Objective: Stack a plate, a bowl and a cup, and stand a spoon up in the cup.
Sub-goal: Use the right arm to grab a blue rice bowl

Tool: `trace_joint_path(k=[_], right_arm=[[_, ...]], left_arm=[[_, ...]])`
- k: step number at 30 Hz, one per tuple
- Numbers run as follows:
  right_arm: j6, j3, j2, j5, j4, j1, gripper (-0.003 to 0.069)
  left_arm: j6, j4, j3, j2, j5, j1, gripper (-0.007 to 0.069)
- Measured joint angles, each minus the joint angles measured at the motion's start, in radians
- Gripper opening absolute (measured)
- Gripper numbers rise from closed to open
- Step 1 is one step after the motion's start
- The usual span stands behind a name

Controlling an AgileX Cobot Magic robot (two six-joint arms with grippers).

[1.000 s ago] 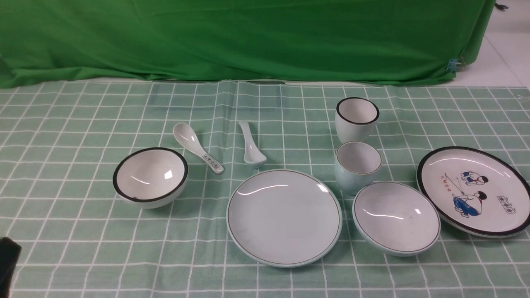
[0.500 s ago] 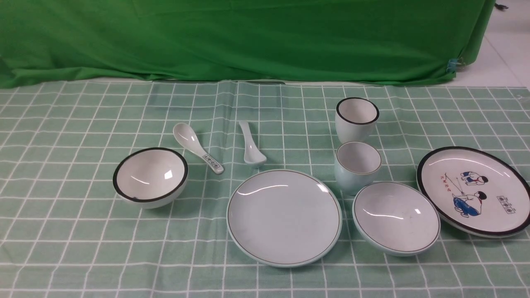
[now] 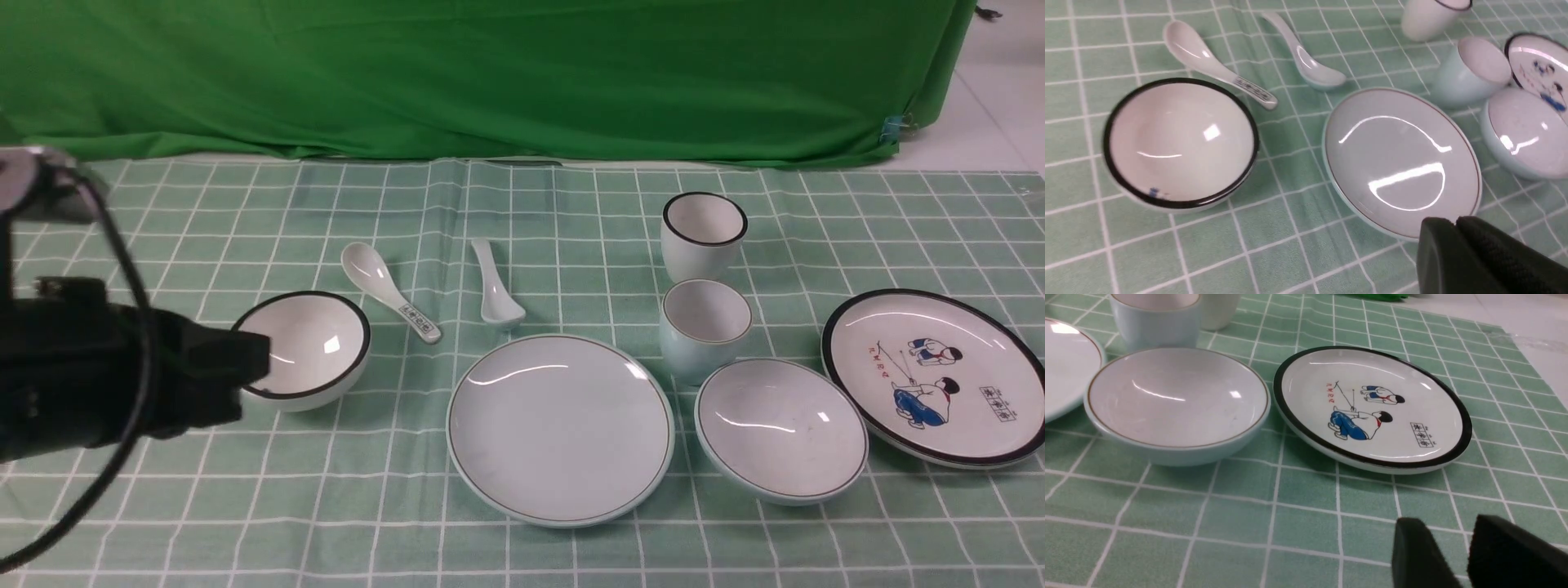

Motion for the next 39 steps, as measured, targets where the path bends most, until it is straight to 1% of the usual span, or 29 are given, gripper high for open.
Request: trace_joint_path(k=[3, 5, 7, 9, 15, 17, 19, 20, 21, 23, 24, 27, 30, 32, 33, 34, 35, 36, 38, 39], right_arm=[[0.000, 0.000, 0.000, -0.003, 0.000, 0.000, 0.0242], [0.029, 0.000, 0.000, -0.025, 0.021, 0.000, 0.0242], [0.123, 0.000, 0.000, -0.075, 0.095, 0.000, 0.0242], [0.254, 0.000, 0.000, -0.158, 0.144, 0.000, 0.0242], [0.445, 0.000, 0.000, -0.307, 0.177, 0.004, 0.0242], [0.496, -0.024, 0.011, -0.261, 0.181, 0.030, 0.0226], [0.503, -0.060, 0.035, -0.206, 0.181, 0.051, 0.0204], [0.462, -0.159, 0.112, -0.076, 0.183, 0.098, 0.0155], [0.384, -0.242, 0.190, 0.026, 0.183, 0.148, 0.0129], [0.271, -0.403, 0.374, 0.215, 0.177, 0.228, 0.0106], [0.209, -0.486, 0.486, 0.319, 0.166, 0.283, 0.0100], [0.122, -0.629, 0.728, 0.438, 0.124, 0.367, 0.0097], [0.060, -0.744, 0.929, 0.485, 0.089, 0.432, 0.0097], [0.038, -0.795, 1.010, 0.496, 0.081, 0.456, 0.0100], [0.018, -0.852, 1.117, 0.506, 0.078, 0.471, 0.0113], [-0.012, -0.916, 1.231, 0.529, 0.077, 0.480, 0.0148], [-0.032, -0.955, 1.294, 0.541, 0.074, 0.484, 0.0181], [-0.035, -0.963, 1.306, 0.542, 0.074, 0.484, 0.0189], [-0.062, -1.013, 1.383, 0.549, 0.069, 0.485, 0.0249], [-0.077, -1.060, 1.457, 0.550, 0.068, 0.486, 0.0323]], left_arm=[[0.030, 0.008, -0.029, 0.059, 0.038, -0.066, 0.0017], [0.033, 0.015, -0.035, 0.076, 0.054, -0.088, 0.0017], [0.035, 0.029, -0.038, 0.083, 0.068, -0.099, 0.0017], [0.042, 0.043, -0.039, 0.085, 0.072, -0.100, 0.0017], [0.052, 0.048, -0.039, 0.085, 0.072, -0.100, 0.0017], [0.053, 0.040, -0.039, 0.085, 0.067, -0.100, 0.0017], [0.056, 0.031, -0.039, 0.085, 0.059, -0.100, 0.0017], [0.088, -0.007, -0.039, 0.085, 0.027, -0.100, 0.0017], [0.119, -0.048, -0.039, 0.085, 0.004, -0.100, 0.0017], [0.227, -0.145, -0.039, 0.085, -0.032, -0.100, 0.0017], [0.265, -0.187, -0.040, 0.085, -0.042, -0.100, 0.0017], [0.320, -0.230, -0.052, 0.085, -0.040, -0.100, 0.0017], [0.346, -0.238, -0.057, 0.072, -0.030, -0.100, 0.0017], [0.354, -0.240, -0.057, 0.055, -0.025, -0.100, 0.0017], [0.364, -0.240, -0.057, 0.023, -0.019, -0.100, 0.0017], [0.368, -0.240, -0.057, -0.023, -0.017, -0.100, 0.0017], [0.369, -0.240, -0.057, -0.056, -0.015, -0.100, 0.0017], [0.369, -0.240, -0.057, -0.069, -0.014, -0.100, 0.0017], [0.370, -0.240, -0.058, -0.114, -0.014, -0.100, 0.0017], [0.370, -0.240, -0.058, -0.161, -0.012, -0.100, 0.0017]])
